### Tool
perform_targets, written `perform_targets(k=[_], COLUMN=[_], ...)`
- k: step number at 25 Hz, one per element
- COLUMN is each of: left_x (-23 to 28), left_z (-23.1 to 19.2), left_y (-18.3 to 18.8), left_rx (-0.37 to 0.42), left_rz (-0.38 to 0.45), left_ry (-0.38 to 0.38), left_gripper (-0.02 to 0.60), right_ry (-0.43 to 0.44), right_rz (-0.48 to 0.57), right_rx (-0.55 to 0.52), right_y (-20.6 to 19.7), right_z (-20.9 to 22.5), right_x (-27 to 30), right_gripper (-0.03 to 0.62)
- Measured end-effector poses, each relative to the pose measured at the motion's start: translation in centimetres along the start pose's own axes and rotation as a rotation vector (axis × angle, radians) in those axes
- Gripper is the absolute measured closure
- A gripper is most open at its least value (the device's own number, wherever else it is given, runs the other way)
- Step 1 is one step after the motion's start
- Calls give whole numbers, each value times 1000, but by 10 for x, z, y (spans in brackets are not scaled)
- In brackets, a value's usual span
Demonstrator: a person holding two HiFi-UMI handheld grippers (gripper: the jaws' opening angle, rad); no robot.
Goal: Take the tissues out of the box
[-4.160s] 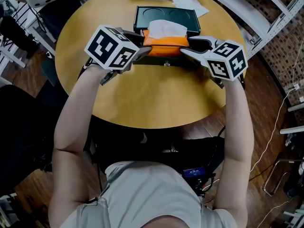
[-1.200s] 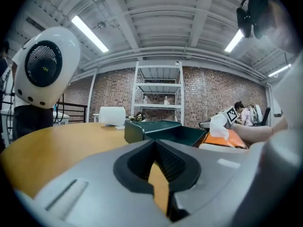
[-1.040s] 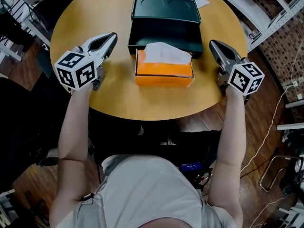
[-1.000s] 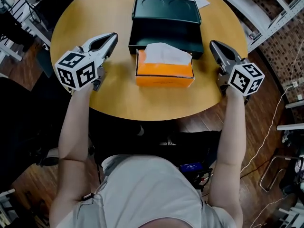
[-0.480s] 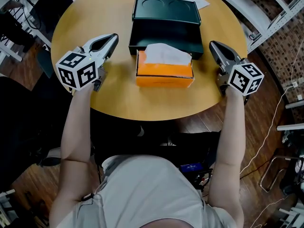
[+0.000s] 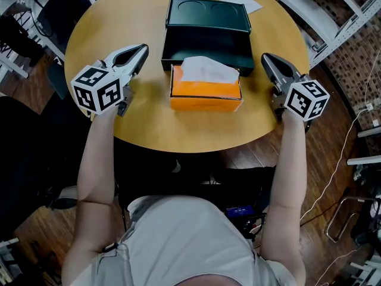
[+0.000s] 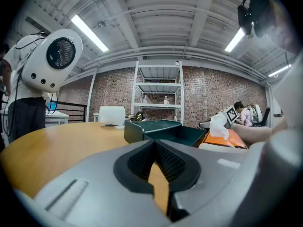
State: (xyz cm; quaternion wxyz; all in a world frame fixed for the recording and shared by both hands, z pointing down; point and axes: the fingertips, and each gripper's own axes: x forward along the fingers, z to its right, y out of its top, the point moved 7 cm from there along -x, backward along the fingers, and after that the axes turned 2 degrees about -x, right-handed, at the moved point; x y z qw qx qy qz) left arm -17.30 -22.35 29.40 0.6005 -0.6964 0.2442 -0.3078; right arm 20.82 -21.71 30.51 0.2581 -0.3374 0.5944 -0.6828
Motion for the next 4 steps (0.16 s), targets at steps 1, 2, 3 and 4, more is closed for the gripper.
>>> perform_targets(k=[1, 2, 3, 4], left_x=[0, 0, 0, -1], left_z=[0, 0, 1, 1], left_y=[1, 1, 2, 2], left_rx=[0, 0, 0, 0], left_rz=[0, 0, 1, 1], left_ry=[0, 1, 1, 1], left_gripper=[581, 581, 581, 581], right_ry=[0, 0, 1, 1], right_rz=[0, 0, 0, 0], right_rx=[0, 0, 0, 0], right_y=[1, 1, 2, 2], right_z=[0, 0, 0, 0], right_x=[0, -1, -1, -1], right_gripper=[594, 594, 594, 594])
